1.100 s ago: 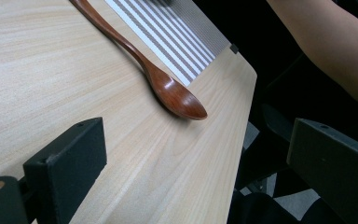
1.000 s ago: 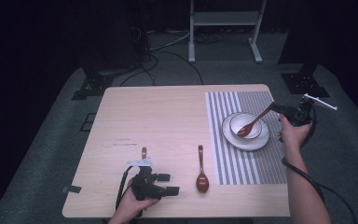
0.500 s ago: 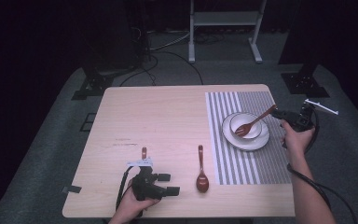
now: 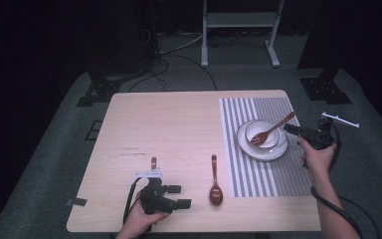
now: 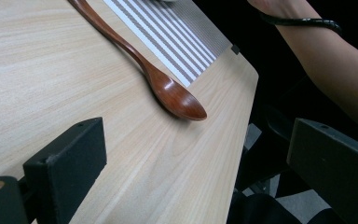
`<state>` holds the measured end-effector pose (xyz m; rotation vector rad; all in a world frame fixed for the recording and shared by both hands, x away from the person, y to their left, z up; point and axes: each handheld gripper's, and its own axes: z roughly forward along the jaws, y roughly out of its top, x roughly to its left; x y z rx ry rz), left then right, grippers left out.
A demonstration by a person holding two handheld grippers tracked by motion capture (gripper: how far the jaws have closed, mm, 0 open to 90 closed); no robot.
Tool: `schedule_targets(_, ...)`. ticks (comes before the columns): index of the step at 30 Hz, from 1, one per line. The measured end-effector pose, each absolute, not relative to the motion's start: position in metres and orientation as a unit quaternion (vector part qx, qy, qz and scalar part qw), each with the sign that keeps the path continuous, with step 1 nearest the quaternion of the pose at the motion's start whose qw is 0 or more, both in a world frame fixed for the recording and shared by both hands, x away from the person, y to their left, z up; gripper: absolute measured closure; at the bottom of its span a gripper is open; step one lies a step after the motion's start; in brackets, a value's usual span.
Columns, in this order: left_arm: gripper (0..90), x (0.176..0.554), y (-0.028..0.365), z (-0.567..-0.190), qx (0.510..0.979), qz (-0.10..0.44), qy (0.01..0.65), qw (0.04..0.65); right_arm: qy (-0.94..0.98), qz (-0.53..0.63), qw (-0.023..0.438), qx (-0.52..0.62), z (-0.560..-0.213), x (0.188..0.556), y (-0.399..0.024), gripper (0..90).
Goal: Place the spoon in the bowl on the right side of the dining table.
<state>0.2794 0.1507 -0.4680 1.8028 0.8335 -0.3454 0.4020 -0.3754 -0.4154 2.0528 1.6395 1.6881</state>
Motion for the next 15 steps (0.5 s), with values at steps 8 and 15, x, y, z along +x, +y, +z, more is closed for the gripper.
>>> schedule_targets(8, 3.3, 0.280, 0.152, -0.468, 0.755, -0.144, 0.351, 0.534, 0.551, 0.540, 0.003, 0.636, -0.412, 0.387, -0.364, 57.4)
schedule_targets(15, 3.3, 0.279, 0.153, -0.467, 0.755, -0.141, 0.352, 0.536, 0.569, 0.542, -0.004, 0.618, -0.410, 0.378, -0.353, 47.9)
